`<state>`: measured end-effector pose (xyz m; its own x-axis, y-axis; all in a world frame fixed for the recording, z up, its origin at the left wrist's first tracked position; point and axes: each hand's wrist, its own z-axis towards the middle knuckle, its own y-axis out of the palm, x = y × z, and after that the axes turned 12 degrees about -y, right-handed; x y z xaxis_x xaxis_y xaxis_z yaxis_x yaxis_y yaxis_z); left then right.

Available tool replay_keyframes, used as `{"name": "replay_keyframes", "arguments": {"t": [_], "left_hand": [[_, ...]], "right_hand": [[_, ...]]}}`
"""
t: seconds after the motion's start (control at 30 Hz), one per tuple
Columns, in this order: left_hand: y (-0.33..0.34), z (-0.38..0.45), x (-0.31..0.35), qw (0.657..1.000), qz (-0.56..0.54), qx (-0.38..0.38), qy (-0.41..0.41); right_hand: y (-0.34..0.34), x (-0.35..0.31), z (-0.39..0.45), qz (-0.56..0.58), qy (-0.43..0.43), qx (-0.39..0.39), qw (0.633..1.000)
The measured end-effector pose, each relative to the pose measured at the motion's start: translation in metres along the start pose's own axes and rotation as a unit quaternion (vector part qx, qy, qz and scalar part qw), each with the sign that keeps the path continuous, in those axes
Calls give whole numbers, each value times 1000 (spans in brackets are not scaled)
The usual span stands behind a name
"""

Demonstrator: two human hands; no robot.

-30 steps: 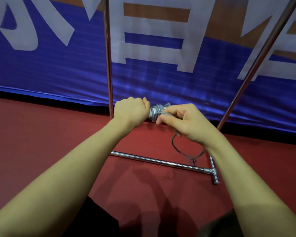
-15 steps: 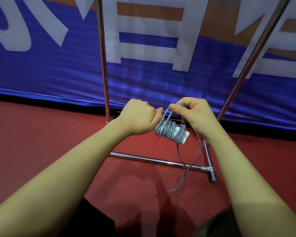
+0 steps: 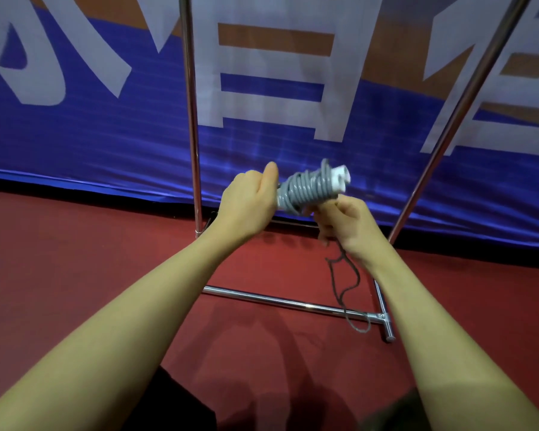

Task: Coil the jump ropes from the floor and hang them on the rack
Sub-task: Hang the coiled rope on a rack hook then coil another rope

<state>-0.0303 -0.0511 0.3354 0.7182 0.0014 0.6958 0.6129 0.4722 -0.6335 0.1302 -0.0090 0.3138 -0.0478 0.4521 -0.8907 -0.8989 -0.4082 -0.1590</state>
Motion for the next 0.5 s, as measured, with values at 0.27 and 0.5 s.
{"name": "replay_keyframes", "arguments": {"t": [0.27,0.5], "left_hand": [[8,17,-14,984,121,-4,-128],[18,13,-21,971,131,3,-198]], "right_hand": [[21,3,-9,-28,38,-135,990],[40,8,-15,-45,45,-165,984]]}}
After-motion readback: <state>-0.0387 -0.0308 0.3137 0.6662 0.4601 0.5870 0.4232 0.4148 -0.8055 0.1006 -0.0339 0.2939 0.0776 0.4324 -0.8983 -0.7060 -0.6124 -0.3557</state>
